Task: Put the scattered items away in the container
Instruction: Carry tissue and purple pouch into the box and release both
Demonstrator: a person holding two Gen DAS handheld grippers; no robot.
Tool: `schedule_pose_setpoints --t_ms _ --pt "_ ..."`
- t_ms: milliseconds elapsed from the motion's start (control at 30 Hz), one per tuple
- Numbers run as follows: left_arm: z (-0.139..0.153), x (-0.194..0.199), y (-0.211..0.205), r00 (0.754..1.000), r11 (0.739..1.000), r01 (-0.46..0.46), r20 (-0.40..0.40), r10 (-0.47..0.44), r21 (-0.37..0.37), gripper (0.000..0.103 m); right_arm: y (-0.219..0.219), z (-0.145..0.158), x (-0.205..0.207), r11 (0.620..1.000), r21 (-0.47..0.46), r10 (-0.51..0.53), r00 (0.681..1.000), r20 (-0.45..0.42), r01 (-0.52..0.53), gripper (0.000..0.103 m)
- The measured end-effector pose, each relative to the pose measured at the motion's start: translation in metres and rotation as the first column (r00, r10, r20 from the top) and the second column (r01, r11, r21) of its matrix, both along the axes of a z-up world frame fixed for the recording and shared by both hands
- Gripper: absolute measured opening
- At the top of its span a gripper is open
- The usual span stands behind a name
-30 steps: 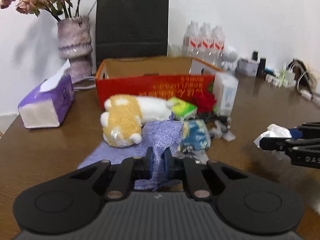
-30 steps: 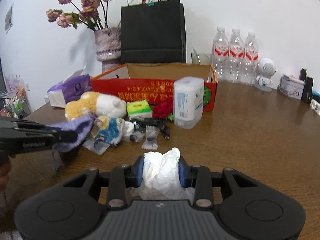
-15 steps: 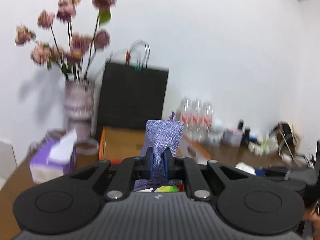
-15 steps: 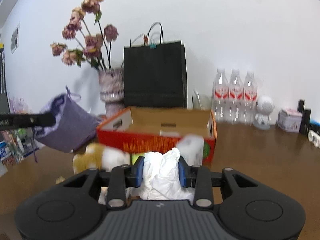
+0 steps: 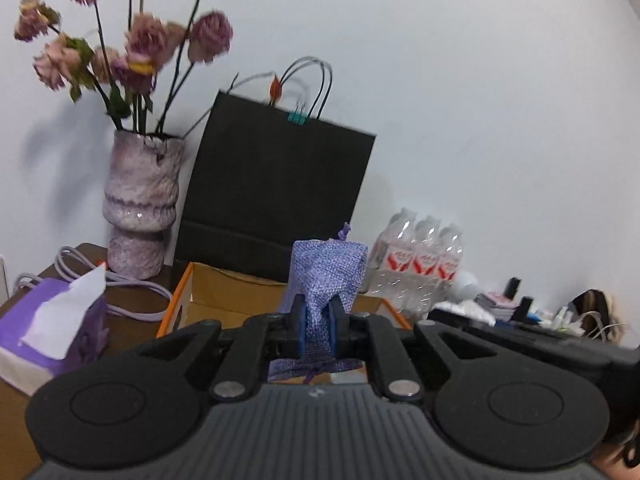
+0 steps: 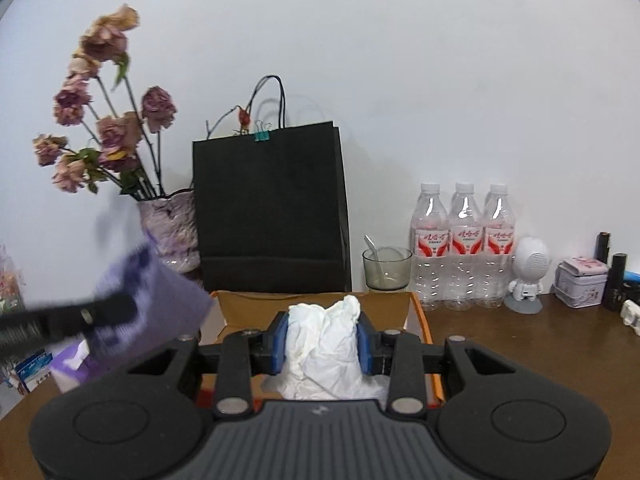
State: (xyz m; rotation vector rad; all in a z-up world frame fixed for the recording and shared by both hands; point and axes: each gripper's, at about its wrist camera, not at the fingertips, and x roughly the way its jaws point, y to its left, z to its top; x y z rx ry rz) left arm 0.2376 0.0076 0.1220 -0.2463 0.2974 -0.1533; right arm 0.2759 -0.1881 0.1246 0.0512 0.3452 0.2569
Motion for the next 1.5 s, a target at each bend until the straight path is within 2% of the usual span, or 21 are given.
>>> schedule_pose_setpoints --t_ms 167,300,433,600,667,700,733,767,800,867,1033,1167,1500 --pt "-0.017 0.056 0.003 0.997 0.999 -0.042 -0.061 0.042 0.002 0.011 0.006 -0.009 0.045 1.0 0.002 -0.022 0.999 -0.037 0.022 0.033" --pt "-0.038 0.091 0.002 0.987 0.998 -0.062 -0.146 0.063 0.01 0.011 0.013 -0.034 0.081 1.0 -0.014 -0.002 0.991 -0.136 0.0 0.033" --pt "-0.051 0.101 0.001 0.98 0.997 -0.068 -0.187 0.074 0.038 0.011 0.012 -0.056 0.098 1.0 -0.016 -0.001 0.98 -0.2 -0.002 0.033" --pt "-0.057 0.105 -0.002 0.976 0.996 -0.067 -0.205 0.077 0.059 0.013 0.012 -0.063 0.101 0.999 -0.037 -0.011 0.977 -0.212 0.003 0.033" --pt "-0.056 0.104 -0.004 0.976 0.995 -0.066 -0.201 0.08 0.075 0.029 0.012 -0.063 0.1 0.999 -0.033 -0.007 0.977 -0.211 0.0 0.039" --pt "-0.056 0.103 -0.006 0.976 0.993 -0.073 -0.198 0.09 0.091 0.062 0.012 -0.062 0.099 0.999 -0.032 -0.009 0.978 -0.208 0.002 0.043" --pt "-0.055 0.102 -0.008 0.973 0.987 -0.104 -0.194 0.127 0.123 0.079 0.012 -0.06 0.099 1.0 -0.026 -0.01 0.978 -0.206 0.005 0.058" --pt "-0.053 0.101 -0.011 0.966 0.975 -0.15 -0.184 0.179 0.164 0.086 0.01 -0.059 0.098 1.0 -0.019 -0.017 0.978 -0.206 0.013 0.074" --pt "-0.051 0.1 -0.013 0.962 0.963 -0.179 -0.168 0.214 0.202 0.094 0.008 -0.057 0.098 0.999 -0.02 -0.032 0.978 -0.204 0.028 0.079" --pt "-0.047 0.097 -0.012 0.962 0.953 -0.2 -0.138 0.235 0.228 0.103 0.004 -0.055 0.099 0.998 -0.03 -0.056 0.976 -0.21 0.051 0.101" --pt "-0.045 0.095 -0.01 0.963 0.96 -0.191 -0.151 0.224 0.203 0.103 -0.013 -0.054 0.106 0.996 0.089 -0.002 0.962 -0.271 0.027 0.103" --pt "-0.045 0.093 -0.013 0.961 0.954 -0.199 -0.144 0.234 0.222 0.103 -0.01 -0.052 0.103 0.997 0.068 -0.008 0.965 -0.26 0.027 0.103" --pt "-0.042 0.092 -0.01 0.961 0.956 -0.206 -0.139 0.237 0.208 0.103 -0.01 -0.052 0.103 0.997 0.073 -0.013 0.965 -0.262 0.033 0.103"
